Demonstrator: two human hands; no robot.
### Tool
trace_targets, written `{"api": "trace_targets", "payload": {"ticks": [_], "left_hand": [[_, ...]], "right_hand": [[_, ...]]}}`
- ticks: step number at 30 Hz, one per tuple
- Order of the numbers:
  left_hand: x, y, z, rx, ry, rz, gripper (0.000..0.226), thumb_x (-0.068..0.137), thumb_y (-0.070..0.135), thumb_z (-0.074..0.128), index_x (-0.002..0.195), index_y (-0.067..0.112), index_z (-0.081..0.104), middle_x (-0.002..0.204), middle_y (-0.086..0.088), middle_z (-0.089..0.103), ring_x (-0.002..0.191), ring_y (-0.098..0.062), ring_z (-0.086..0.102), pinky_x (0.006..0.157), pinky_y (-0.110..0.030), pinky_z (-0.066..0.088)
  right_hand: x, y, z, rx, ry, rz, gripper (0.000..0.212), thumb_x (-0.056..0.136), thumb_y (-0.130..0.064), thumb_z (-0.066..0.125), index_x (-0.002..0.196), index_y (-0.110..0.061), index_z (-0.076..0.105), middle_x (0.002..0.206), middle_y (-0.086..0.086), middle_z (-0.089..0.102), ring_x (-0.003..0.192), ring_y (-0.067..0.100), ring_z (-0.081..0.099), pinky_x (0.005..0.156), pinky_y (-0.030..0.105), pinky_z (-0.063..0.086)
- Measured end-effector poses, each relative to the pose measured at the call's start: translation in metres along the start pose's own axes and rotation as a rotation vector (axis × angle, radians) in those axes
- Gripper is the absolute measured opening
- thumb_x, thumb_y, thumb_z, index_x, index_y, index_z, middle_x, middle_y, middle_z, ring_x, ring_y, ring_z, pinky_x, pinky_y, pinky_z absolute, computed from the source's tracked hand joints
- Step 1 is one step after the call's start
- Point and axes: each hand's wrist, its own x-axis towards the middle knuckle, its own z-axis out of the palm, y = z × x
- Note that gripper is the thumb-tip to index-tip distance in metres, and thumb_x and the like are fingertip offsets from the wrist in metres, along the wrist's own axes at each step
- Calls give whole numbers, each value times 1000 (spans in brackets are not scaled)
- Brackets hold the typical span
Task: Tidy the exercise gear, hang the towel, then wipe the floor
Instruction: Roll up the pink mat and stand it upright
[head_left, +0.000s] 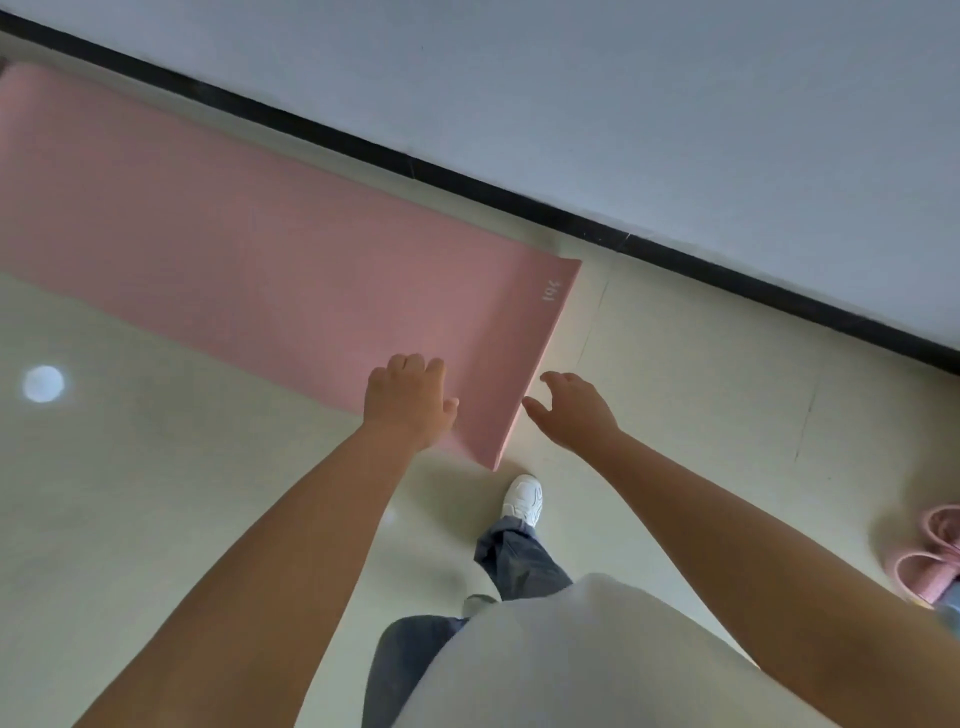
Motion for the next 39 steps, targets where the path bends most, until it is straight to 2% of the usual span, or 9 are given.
{"api": "trace_targets", "payload": {"ticks": [6, 16, 19, 22, 25, 30, 35, 39], "left_hand": [[63, -52, 0, 39, -21, 56, 48, 94, 39, 44, 132, 10, 42, 132, -12, 48, 124, -30, 42, 97, -37, 38], [128, -134, 22, 316, -41, 464, 43, 95, 38, 42, 127, 10, 46, 129, -10, 50, 122, -28, 44, 94, -38, 39], [154, -149, 33, 375, -43, 503, 43, 95, 40, 42, 126, 10, 46, 128, -9, 51, 121, -28, 44, 92, -37, 40], [182, -153, 55, 393, -56, 505, 45, 95, 42, 42, 127, 10, 45, 130, -10, 50, 122, -28, 44, 93, -37, 40], [215, -148, 92, 397, -48, 511, 45, 95, 43, 42, 126, 10, 46, 129, -10, 51, 122, -28, 44, 92, -38, 41], [267, -134, 187, 380, -43, 514, 44, 96, 40, 44, 125, 9, 47, 128, -11, 51, 122, -29, 44, 93, -38, 41], [323, -117, 293, 396, -37, 574, 42, 96, 38, 42, 127, 9, 45, 129, -11, 50, 122, -29, 44, 93, -39, 41], [377, -94, 354, 385, 50, 556, 39, 97, 35, 41, 127, 9, 46, 129, -10, 50, 122, -28, 43, 94, -38, 40]], "right_hand": [[53, -52, 6, 46, 40, 69, 51, 95, -37, 44, 137, -10, 40, 135, 14, 47, 127, 31, 42, 103, 39, 39], [67, -89, 85, 280, 107, 538, 42, 95, -27, 43, 131, -6, 45, 130, 14, 51, 122, 29, 46, 96, 38, 42], [84, -107, 117, 393, 137, 648, 43, 93, -27, 44, 131, -7, 45, 129, 13, 52, 121, 29, 47, 93, 37, 43], [111, -110, 149, 404, 116, 672, 42, 92, -28, 43, 128, -7, 46, 127, 13, 52, 118, 30, 48, 90, 37, 44], [150, -96, 184, 411, 120, 685, 39, 88, -24, 42, 120, -4, 50, 120, 15, 55, 112, 33, 51, 84, 36, 45], [216, -53, 250, 450, 211, 738, 39, 89, -23, 42, 123, -6, 49, 121, 15, 54, 115, 33, 49, 90, 38, 43], [283, 6, 313, 503, 408, 763, 43, 97, -24, 31, 135, -5, 37, 138, 15, 41, 126, 32, 38, 102, 44, 32], [353, 51, 312, 628, 616, 907, 43, 96, -22, 27, 137, -9, 31, 140, 13, 38, 131, 30, 33, 110, 49, 20]]}}
